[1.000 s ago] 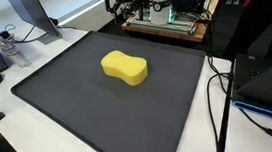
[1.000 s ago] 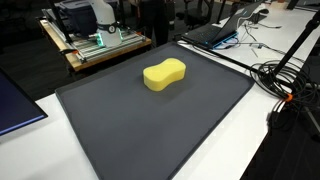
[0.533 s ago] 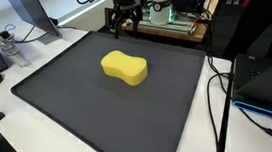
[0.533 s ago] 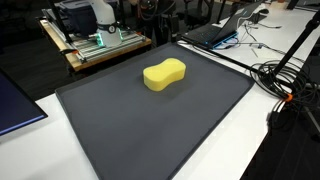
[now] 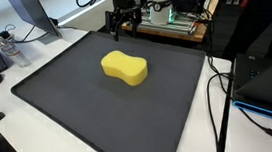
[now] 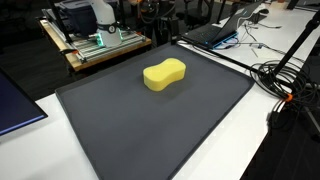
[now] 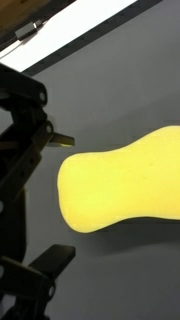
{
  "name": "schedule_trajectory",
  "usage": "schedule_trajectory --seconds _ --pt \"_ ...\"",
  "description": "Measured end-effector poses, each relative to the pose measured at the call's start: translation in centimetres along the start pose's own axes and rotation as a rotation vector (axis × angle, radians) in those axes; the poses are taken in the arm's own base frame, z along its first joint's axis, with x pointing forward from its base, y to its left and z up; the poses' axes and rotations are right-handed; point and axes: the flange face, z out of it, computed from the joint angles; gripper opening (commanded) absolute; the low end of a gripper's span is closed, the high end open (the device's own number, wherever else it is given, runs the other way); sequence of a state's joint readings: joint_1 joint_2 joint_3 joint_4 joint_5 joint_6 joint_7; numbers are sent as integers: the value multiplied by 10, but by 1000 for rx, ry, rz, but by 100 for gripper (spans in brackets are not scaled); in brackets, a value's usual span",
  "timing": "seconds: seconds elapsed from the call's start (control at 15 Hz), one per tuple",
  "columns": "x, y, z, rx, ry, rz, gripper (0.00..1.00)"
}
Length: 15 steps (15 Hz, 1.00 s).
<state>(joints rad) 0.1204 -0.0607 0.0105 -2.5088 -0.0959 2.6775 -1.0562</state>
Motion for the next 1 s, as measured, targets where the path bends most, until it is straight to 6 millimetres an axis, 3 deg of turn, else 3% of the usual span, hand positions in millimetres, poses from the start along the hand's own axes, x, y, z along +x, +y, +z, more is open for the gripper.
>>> schedule_trajectory --seconds 0.27,1.0 --pt "0 -1 20 8 -34 -55 100" --pt "-9 3 105 66 -68 -214 100"
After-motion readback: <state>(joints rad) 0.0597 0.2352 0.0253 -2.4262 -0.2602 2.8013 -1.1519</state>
